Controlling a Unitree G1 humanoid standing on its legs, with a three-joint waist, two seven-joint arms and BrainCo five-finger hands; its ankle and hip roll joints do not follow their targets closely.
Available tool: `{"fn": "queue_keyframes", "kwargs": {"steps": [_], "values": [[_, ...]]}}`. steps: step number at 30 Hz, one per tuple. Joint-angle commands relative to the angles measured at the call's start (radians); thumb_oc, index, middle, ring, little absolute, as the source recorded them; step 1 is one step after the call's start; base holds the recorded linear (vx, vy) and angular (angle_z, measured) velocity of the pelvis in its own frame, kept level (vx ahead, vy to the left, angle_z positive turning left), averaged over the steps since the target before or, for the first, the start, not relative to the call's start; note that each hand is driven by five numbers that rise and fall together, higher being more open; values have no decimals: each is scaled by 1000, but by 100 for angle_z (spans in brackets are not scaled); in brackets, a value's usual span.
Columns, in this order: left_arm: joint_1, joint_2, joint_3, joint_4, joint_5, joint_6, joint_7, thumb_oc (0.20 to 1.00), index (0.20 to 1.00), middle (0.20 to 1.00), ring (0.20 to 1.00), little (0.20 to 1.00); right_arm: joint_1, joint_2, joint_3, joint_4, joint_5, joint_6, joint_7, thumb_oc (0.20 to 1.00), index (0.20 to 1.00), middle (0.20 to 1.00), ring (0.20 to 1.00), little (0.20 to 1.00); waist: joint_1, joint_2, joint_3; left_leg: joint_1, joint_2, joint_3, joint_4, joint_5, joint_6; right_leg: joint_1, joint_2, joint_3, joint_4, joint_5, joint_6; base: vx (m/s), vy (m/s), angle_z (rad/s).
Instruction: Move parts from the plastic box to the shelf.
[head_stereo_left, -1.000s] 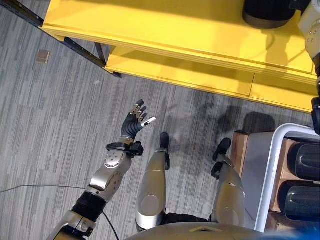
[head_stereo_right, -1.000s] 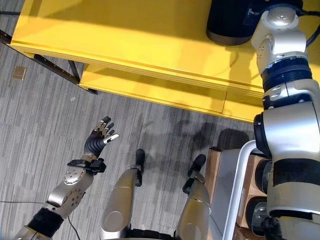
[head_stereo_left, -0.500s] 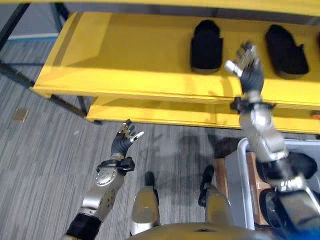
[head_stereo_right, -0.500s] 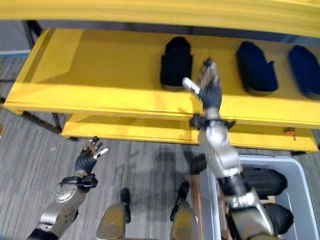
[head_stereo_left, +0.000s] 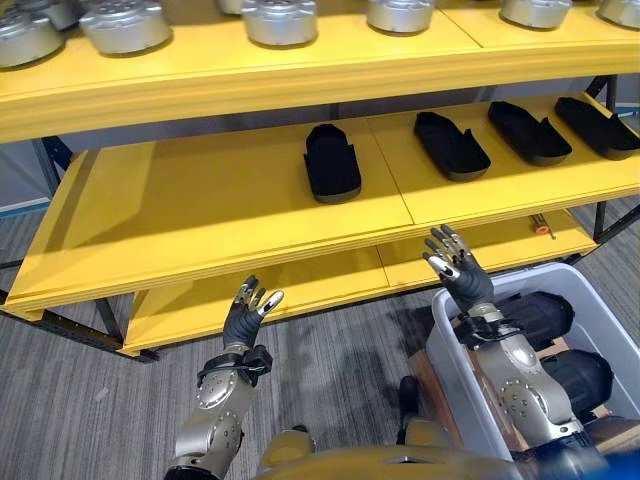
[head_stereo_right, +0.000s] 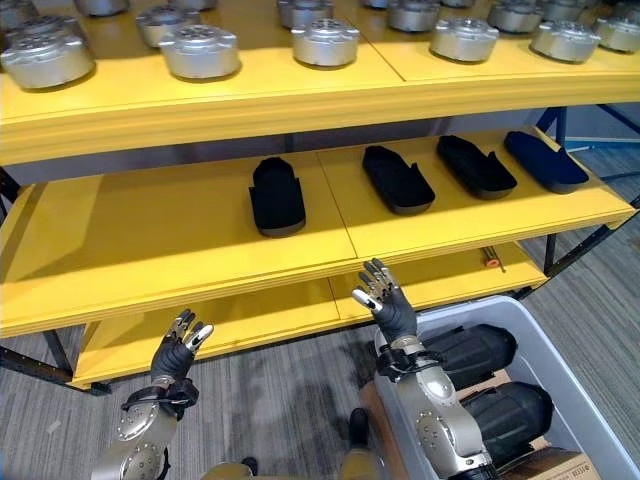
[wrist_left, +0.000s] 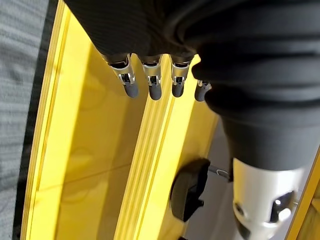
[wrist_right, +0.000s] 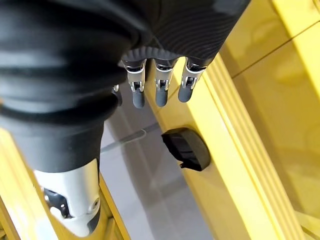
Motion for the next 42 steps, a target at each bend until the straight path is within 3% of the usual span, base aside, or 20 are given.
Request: {"fn": "queue_keyframes", "kwargs": {"steps": [1,2,5,6,7,8,11,13,14,15,17,24,26,31,34,35,36,38,39,42], "values": [[-13,71,9,-70,63,-38,-26,1000,1000,1000,1000,1000,-53,8,-53,-63,12,-49,12,1000,1000,1000,1000,1000,7,15,38,-13,-1,90,-60,110,-19,127,-56,-44,66,-16,44,-14,442,52],[-25,105,6,-75,88,-37,-32,1000,1000,1000,1000,1000,-41,23,-66,-59,10,-48,18,1000,1000,1000,1000,1000,-5,6,44,-25,-31,128,-51,96,4,106,-83,-8,53,44,57,-19,348,34],[-44,132,9,-68,114,-36,-33,1000,1000,1000,1000,1000,-37,37,-80,-57,9,-46,20,1000,1000,1000,1000,1000,-12,0,48,-38,-46,157,-56,95,19,73,-95,22,41,98,67,-56,239,-17],[-55,142,13,-64,126,-38,-30,1000,1000,1000,1000,1000,-40,47,-73,-48,17,-47,18,1000,1000,1000,1000,1000,-20,-2,53,-40,-47,178,-60,96,24,55,-99,25,36,132,71,-137,275,-55],[-57,154,36,-63,138,-42,-23,1000,1000,1000,1000,1000,-59,50,-51,-38,20,-42,27,1000,1000,1000,1000,1000,-12,8,72,-33,-18,234,-75,102,31,10,-70,-26,52,129,69,-121,200,-73],[-58,155,36,-62,138,-42,-23,1000,1000,1000,1000,1000,-59,50,-51,-38,20,-42,27,1000,1000,1000,1000,1000,-12,5,69,-37,-21,235,-78,106,31,5,-72,-25,52,131,69,-137,266,-168],[-18,130,70,-71,123,-39,-33,1000,1000,1000,1000,1000,-45,44,-25,-29,16,-22,52,1000,1000,1000,1000,1000,24,35,66,8,33,341,-167,153,44,79,-55,-223,133,7,39,-81,186,-200],[16,114,87,-70,104,-33,-35,1000,1000,1000,1000,1000,-56,58,-9,-16,9,-12,52,1000,1000,1000,1000,1000,54,30,51,19,48,396,-200,173,43,126,-63,-269,148,-13,36,-76,-54,-175],[50,101,109,-75,92,-27,-39,1000,1000,1000,1000,1000,-60,65,-6,-16,7,-9,49,1000,1000,1000,1000,1000,74,23,39,39,58,425,-214,159,30,167,-75,-304,105,-5,60,-62,-135,-163],[64,95,115,-79,93,-24,-44,1000,1000,1000,1000,1000,-59,64,-4,-16,1,-5,50,1000,1000,1000,1000,1000,78,20,37,41,61,439,-214,161,27,172,-81,-311,82,13,68,7,-234,-208],[84,72,134,-67,93,-21,-49,1000,1000,1000,1000,1000,-37,56,-15,-25,-1,-1,53,1000,1000,1000,1000,1000,69,11,25,45,96,486,-199,168,2,183,-32,-288,-11,-7,59,28,-297,-125],[98,31,135,-57,104,-18,-63,1000,1000,1000,1000,1000,48,35,-101,-60,-2,-4,54,1000,1000,1000,1000,1000,5,51,14,95,186,543,-236,232,-62,193,60,-243,-53,-64,17,70,-222,-34],[99,17,124,-48,106,-19,-77,1000,1000,1000,1000,1000,122,25,-174,-65,0,-12,55,1000,1000,1000,1000,1000,-33,81,27,88,222,541,-206,256,-86,182,94,-223,-23,-111,-17,79,-281,-17],[97,-1,122,-39,116,-17,-91,1000,1000,1000,1000,1000,211,30,-268,-63,-10,-19,55,1000,1000,1000,1000,1000,-67,100,43,67,264,528,-140,319,-120,185,131,-216,0,-155,-58,84,-215,6],[88,-9,125,-41,111,-23,-90,1000,1000,1000,1000,1000,215,15,-288,-55,-15,-26,51,1000,1000,1000,1000,1000,-64,86,80,-16,288,468,80,351,-123,192,155,-195,19,-191,-102,58,-251,5],[78,-12,121,-40,105,-29,-87,1000,1000,1000,1000,1000,207,5,-283,-53,-20,-27,60,1000,1000,1000,1000,1000,-41,62,113,-109,236,392,190,341,-105,204,163,-179,17,-207,-115,-10,-162,-17],[74,-11,121,-39,102,-30,-85,1000,1000,1000,1000,1000,204,7,-280,-51,-21,-27,59,1000,1000,1000,1000,1000,-36,53,114,-149,219,387,158,343,-79,193,156,-184,16,-193,-113,44,-64,-37],[78,-9,121,-47,92,-32,-75,1000,1000,1000,1000,1000,195,-1,-274,-47,-25,-29,57,1000,1000,1000,1000,1000,-22,46,114,-171,218,339,27,341,-69,198,150,-162,13,-198,-94,199,159,-49],[74,-8,117,-46,88,-35,-62,1000,1000,1000,1000,1000,186,-10,-266,-31,-28,-37,52,1000,1000,1000,1000,1000,-8,54,114,-193,262,300,-168,436,-96,214,141,-152,19,-214,-74,325,256,-46],[72,-12,122,-41,92,-45,-51,1000,1000,1000,1000,1000,180,-26,-269,-14,-42,-38,52,1000,1000,1000,1000,1000,22,70,103,-214,287,202,-290,497,-143,259,114,-110,30,-240,-44,442,333,-38]]}}
